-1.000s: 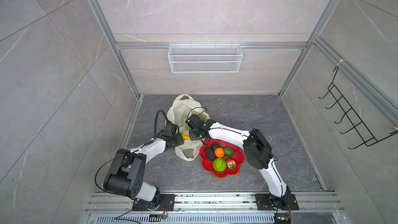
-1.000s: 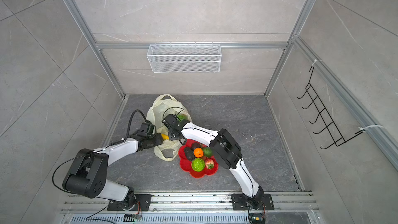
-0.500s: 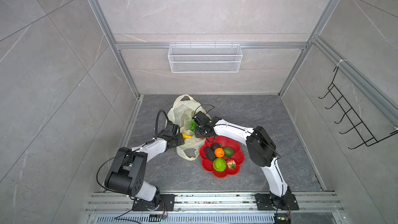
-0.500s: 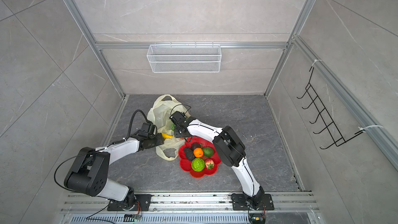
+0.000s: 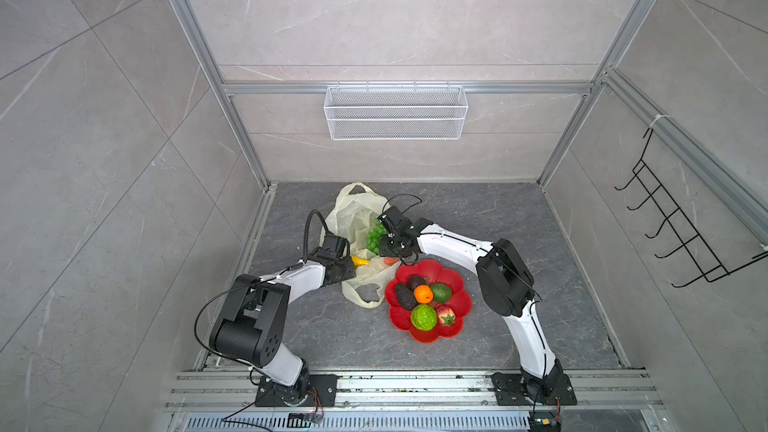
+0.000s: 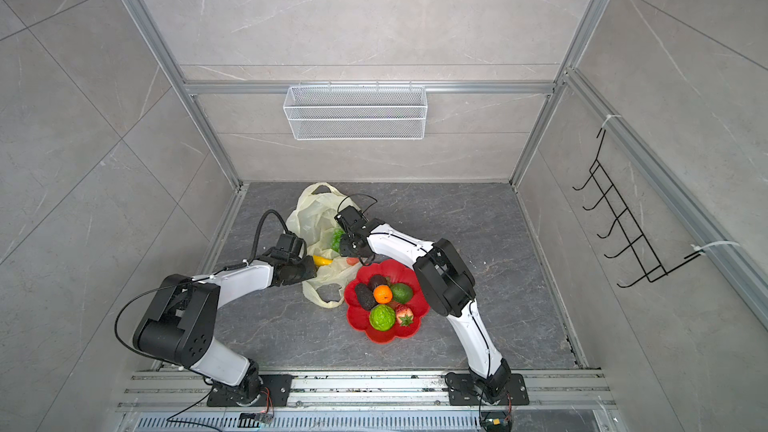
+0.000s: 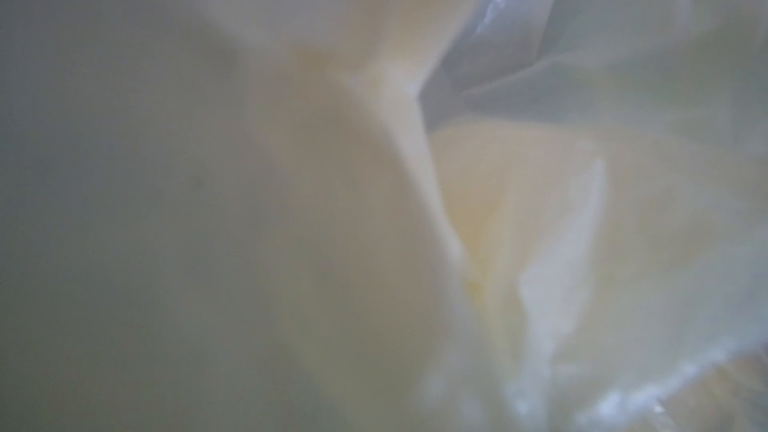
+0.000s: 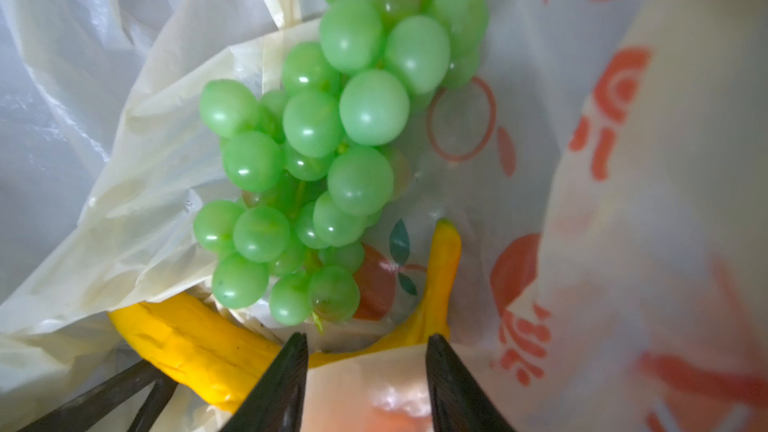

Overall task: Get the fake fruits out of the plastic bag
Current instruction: 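Move the right gripper into the bag toward the yellow banana, then grasp the yellow banana inside the bag with the right gripper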

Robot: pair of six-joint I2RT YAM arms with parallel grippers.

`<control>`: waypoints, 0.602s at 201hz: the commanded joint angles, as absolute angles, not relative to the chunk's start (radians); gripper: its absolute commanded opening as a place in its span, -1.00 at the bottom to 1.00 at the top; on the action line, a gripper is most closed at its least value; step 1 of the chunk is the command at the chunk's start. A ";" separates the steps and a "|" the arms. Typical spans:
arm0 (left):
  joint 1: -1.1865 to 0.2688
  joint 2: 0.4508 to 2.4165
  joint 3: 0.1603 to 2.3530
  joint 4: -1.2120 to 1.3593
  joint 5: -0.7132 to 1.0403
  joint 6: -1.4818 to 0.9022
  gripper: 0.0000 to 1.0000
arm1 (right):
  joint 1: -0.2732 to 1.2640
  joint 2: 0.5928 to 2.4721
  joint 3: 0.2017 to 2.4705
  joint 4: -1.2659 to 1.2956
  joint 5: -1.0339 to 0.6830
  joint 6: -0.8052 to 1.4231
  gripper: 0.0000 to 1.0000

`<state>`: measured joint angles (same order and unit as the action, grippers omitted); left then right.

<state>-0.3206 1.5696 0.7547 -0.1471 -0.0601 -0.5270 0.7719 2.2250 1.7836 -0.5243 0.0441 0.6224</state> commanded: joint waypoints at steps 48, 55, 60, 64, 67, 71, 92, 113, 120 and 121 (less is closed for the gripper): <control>-0.308 1.496 0.696 -0.065 -0.056 -0.579 -0.10 | 0.859 2.203 1.895 -0.523 0.015 0.245 -0.05; -0.302 1.500 0.697 -0.070 -0.053 -0.581 -0.10 | 0.866 2.219 1.913 -0.522 0.000 0.228 -0.05; -0.296 1.502 0.696 -0.072 -0.050 -0.584 -0.10 | 0.868 2.233 1.928 -0.526 -0.015 0.218 -0.05; -0.291 1.500 0.694 -0.071 -0.047 -0.586 -0.10 | 0.870 2.246 1.944 -0.534 -0.028 0.211 -0.06; -0.288 1.498 0.691 -0.070 -0.043 -0.588 -0.11 | 0.870 2.255 1.953 -0.540 -0.035 0.208 -0.05; -0.280 1.495 0.686 -0.064 -0.039 -0.593 -0.11 | 0.870 2.269 1.969 -0.549 -0.044 0.203 -0.06; -0.253 1.477 0.660 -0.036 -0.012 -0.598 -0.11 | 0.872 2.336 2.052 -0.593 -0.071 0.185 -0.08; -0.250 1.482 0.660 -0.032 0.000 -0.603 -0.10 | 0.879 2.382 2.112 -0.618 -0.114 0.159 -0.08; -0.249 1.486 0.660 -0.031 0.000 -0.606 -0.10 | 0.883 2.402 2.140 -0.638 -0.112 0.153 -0.09; -0.249 1.486 0.660 -0.030 0.001 -0.606 -0.10 | 0.883 2.404 2.144 -0.641 -0.111 0.153 -0.09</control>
<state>-0.2539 1.5070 0.6594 -0.0605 -0.0246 -0.5827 0.8768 2.3245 2.0724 -0.5407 -0.0624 0.2146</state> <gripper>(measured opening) 0.450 0.459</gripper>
